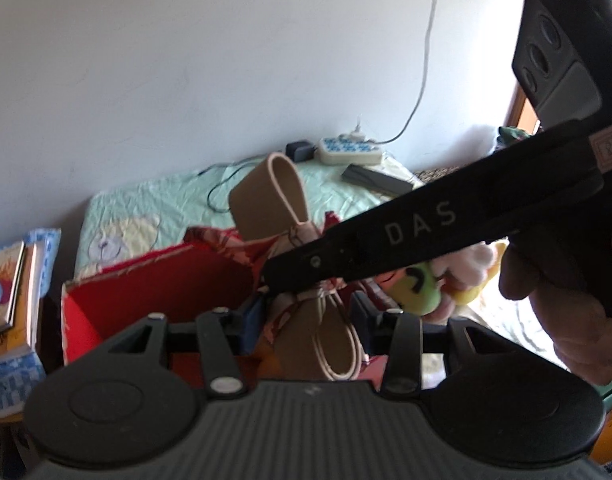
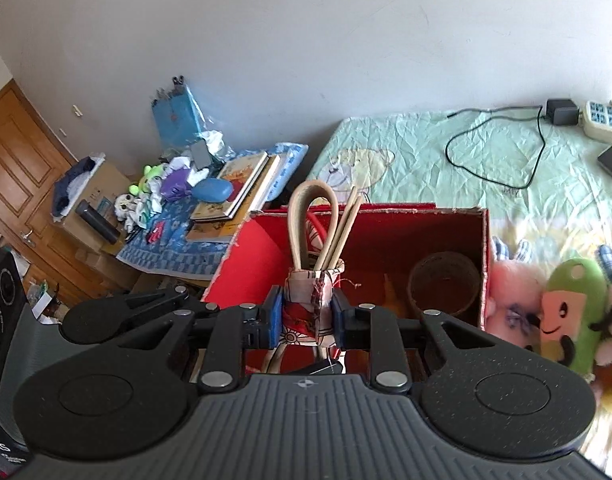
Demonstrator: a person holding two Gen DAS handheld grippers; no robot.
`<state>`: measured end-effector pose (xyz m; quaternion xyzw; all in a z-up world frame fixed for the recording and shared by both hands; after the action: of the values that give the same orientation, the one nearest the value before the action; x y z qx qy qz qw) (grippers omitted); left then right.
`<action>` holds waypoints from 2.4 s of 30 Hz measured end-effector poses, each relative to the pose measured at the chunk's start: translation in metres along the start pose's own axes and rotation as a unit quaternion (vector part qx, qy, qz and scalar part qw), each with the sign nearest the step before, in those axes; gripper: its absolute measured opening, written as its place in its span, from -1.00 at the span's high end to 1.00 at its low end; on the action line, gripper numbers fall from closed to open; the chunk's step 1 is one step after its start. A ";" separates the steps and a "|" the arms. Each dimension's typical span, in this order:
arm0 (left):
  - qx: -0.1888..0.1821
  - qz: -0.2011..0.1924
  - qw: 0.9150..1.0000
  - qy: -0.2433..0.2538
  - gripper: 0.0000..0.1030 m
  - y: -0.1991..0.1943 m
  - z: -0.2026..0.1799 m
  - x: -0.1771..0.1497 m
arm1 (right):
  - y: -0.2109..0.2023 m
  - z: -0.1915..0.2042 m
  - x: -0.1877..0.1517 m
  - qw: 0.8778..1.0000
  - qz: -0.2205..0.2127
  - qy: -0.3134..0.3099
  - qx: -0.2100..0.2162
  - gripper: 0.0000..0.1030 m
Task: Organize objects
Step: 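Lift the cable bundle and carry it over the red box, then lower the cable bundle into the box and open the right gripper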
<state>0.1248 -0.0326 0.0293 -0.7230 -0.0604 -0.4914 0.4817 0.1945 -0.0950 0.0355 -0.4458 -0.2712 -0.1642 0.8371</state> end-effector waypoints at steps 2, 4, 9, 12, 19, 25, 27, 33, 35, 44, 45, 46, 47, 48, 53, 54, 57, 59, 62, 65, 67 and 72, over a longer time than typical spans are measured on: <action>-0.003 0.012 1.000 -0.014 0.13 0.006 0.009 -0.006 | 0.011 -0.001 -0.001 1.000 0.007 0.006 -0.005 0.49; -0.003 0.022 1.000 -0.023 0.13 0.012 0.019 -0.012 | 0.021 0.000 -0.002 1.000 0.013 0.010 -0.008 0.49; 0.009 0.046 0.998 -0.031 0.12 0.024 0.043 -0.023 | 0.044 0.001 -0.003 0.999 0.026 0.017 -0.014 0.49; 0.014 0.064 0.997 -0.039 0.12 0.031 0.054 -0.029 | 0.057 -0.001 -0.004 0.999 0.037 0.018 -0.021 0.49; 0.019 0.106 0.992 -0.059 0.13 0.054 0.071 -0.042 | 0.089 -0.013 -0.012 0.996 0.073 0.024 -0.037 0.49; 0.031 0.144 0.986 -0.074 0.12 0.076 0.085 -0.057 | 0.110 -0.036 -0.016 0.993 0.099 0.032 -0.063 0.49; 0.031 0.153 0.984 -0.082 0.12 0.081 0.088 -0.062 | 0.117 -0.042 -0.016 0.991 0.112 0.041 -0.060 0.49; 0.043 0.178 0.980 -0.076 0.13 0.095 0.089 -0.069 | 0.134 -0.047 -0.021 0.986 0.152 0.039 -0.063 0.49; 0.044 0.185 0.979 -0.079 0.13 0.099 0.091 -0.071 | 0.140 -0.049 -0.022 0.984 0.162 0.037 -0.067 0.49; 0.051 0.221 0.969 -0.094 0.01 0.115 0.100 -0.082 | 0.154 -0.062 -0.034 0.975 0.202 0.047 -0.080 0.47; 0.053 0.225 0.968 -0.092 0.01 0.116 0.100 -0.084 | 0.154 -0.061 -0.036 0.975 0.203 0.042 -0.082 0.47; 0.056 0.230 0.967 -0.091 0.01 0.117 0.100 -0.085 | 0.155 -0.060 -0.037 0.974 0.205 0.035 -0.084 0.47; 0.060 0.234 0.966 -0.090 0.01 0.118 0.100 -0.088 | 0.156 -0.060 -0.038 0.974 0.207 0.031 -0.086 0.47; 0.062 0.237 0.965 -0.090 0.00 0.119 0.101 -0.090 | 0.156 -0.060 -0.039 0.974 0.208 0.029 -0.087 0.47; 0.072 0.235 0.965 -0.091 -0.02 0.119 0.104 -0.091 | 0.156 -0.063 -0.039 0.974 0.205 0.024 -0.092 0.49; 0.076 0.236 0.965 -0.089 -0.09 0.119 0.105 -0.091 | 0.156 -0.064 -0.039 0.974 0.204 0.025 -0.093 0.49; 0.085 0.240 0.963 -0.086 -0.19 0.121 0.105 -0.091 | 0.155 -0.067 -0.038 0.975 0.203 0.030 -0.092 0.49; 0.090 0.243 0.962 -0.081 -0.24 0.123 0.106 -0.092 | 0.154 -0.068 -0.037 0.975 0.200 0.032 -0.090 0.49; 0.084 0.254 0.960 -0.078 -0.11 0.128 0.106 -0.094 | 0.155 -0.065 -0.033 0.978 0.188 0.032 -0.088 0.47; 0.083 0.251 0.962 -0.072 -0.07 0.128 0.104 -0.094 | 0.149 -0.067 -0.026 0.982 0.160 0.030 -0.091 0.45; 0.081 0.248 0.963 -0.068 -0.07 0.129 0.103 -0.093 | 0.145 -0.068 -0.023 0.985 0.144 0.028 -0.093 0.45; 0.088 0.241 0.965 -0.056 -0.07 0.129 0.101 -0.091 | 0.144 -0.074 -0.021 0.985 0.136 0.033 -0.104 0.44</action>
<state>0.2166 0.0106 -0.1287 -0.6977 0.0459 -0.3120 0.6433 0.2746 -0.0776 -0.1054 -0.5576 -0.1612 -0.0907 0.8092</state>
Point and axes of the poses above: each gripper's, at about its wrist camera, not at the fingertips, and y roughly the way its jaws point, z to its left, x to its top, the point moved 10 cm from there along y, roughly the way its jaws point, and after that the axes turned 4 degrees about y, right-handed, at the moved point
